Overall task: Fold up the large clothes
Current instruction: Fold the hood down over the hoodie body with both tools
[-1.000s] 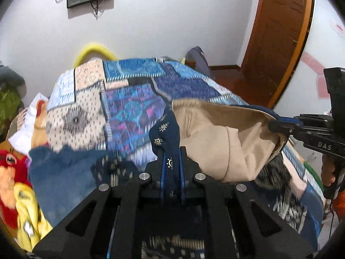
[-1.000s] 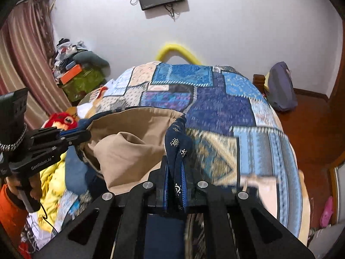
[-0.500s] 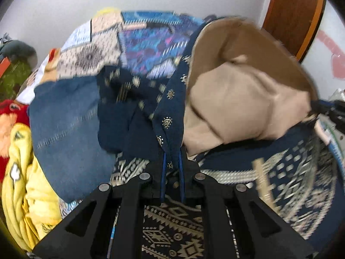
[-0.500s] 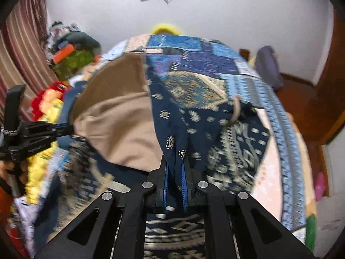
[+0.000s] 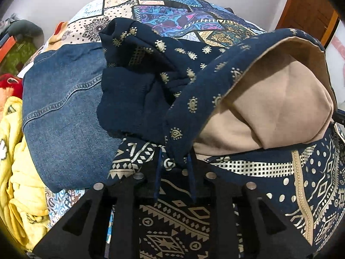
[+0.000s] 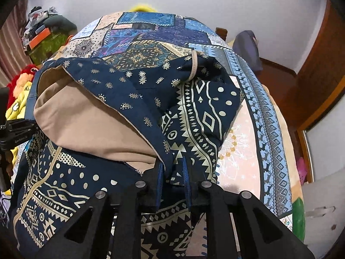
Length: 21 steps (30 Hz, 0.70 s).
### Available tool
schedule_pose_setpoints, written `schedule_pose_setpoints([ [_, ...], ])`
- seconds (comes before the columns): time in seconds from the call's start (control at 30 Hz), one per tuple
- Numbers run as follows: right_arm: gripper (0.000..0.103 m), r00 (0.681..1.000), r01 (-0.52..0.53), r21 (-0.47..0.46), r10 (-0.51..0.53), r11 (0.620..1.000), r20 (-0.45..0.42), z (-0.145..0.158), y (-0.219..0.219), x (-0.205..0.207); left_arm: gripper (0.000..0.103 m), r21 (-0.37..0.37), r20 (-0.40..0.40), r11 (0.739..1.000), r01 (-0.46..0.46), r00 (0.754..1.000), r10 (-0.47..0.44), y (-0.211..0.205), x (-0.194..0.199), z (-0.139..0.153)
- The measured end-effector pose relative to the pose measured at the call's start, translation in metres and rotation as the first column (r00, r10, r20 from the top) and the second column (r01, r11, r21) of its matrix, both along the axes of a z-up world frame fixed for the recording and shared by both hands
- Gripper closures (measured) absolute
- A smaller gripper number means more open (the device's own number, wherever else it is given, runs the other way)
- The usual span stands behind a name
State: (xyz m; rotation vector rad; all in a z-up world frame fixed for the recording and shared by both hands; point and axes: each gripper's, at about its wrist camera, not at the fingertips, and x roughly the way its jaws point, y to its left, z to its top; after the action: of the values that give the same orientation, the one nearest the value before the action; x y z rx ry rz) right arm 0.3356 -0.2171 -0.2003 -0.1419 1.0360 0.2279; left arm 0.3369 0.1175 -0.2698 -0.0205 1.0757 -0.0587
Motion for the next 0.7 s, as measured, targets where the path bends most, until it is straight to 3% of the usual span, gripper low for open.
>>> schedule_pose_setpoints([
  [0.07, 0.083, 1.0, 0.009, -0.014, -0.008, 1.0, 0.006, 0.001, -0.001, -0.003, 0.067, 0.006, 0.0, 1.0, -0.004, 1.0, 0.004, 0.002, 0.0, 0.0],
  [0.13, 0.047, 0.998, 0.046, -0.084, -0.042, 0.995, 0.045, 0.004, -0.003, -0.007, 0.067, -0.008, -0.005, 1.0, -0.012, 1.0, 0.012, 0.005, 0.0, -0.002],
  [0.17, 0.007, 0.994, 0.08, -0.138, -0.069, 0.987, 0.084, 0.006, -0.006, -0.01, 0.067, -0.033, -0.01, 0.999, -0.019, 1.0, 0.019, 0.008, -0.001, -0.002],
  [0.2, 0.0, 0.989, 0.088, -0.144, -0.069, 0.986, 0.13, 0.009, -0.013, -0.015, 0.067, -0.052, -0.011, 0.998, -0.018, 1.0, 0.017, 0.009, -0.002, -0.001],
  [0.3, 0.0, 0.997, 0.058, -0.026, -0.056, 0.998, 0.047, 0.012, -0.029, -0.019, 0.066, -0.077, 0.014, 0.997, 0.011, 1.0, -0.01, 0.011, -0.008, 0.011],
  [0.37, 0.0, 0.998, 0.041, -0.01, -0.041, 0.999, 0.053, 0.019, -0.03, -0.024, 0.065, -0.057, 0.04, 0.998, 0.034, 0.999, -0.031, 0.006, -0.015, 0.026],
  [0.43, 0.0, 0.996, 0.019, -0.006, -0.019, 1.0, 0.086, 0.031, -0.026, -0.027, 0.058, -0.037, 0.069, 0.998, 0.053, 0.996, -0.05, 0.001, -0.019, 0.042],
  [0.5, 0.0, 0.995, -0.012, 0.039, 0.008, 0.999, 0.104, 0.046, -0.019, -0.028, 0.041, -0.022, 0.109, 0.998, 0.059, 0.992, -0.057, -0.006, -0.019, 0.061],
  [0.63, 0.0, 0.993, -0.062, 0.14, 0.046, 0.988, 0.109, 0.064, 0.001, -0.02, 0.03, -0.003, 0.177, 0.997, 0.08, 0.981, -0.078, -0.021, -0.008, 0.085],
  [0.7, 0.0, 0.992, -0.078, 0.184, 0.059, 0.98, 0.107, 0.069, 0.009, -0.014, 0.025, 0.051, 0.196, 0.994, 0.099, 0.975, -0.108, -0.034, 0.007, 0.089],
])
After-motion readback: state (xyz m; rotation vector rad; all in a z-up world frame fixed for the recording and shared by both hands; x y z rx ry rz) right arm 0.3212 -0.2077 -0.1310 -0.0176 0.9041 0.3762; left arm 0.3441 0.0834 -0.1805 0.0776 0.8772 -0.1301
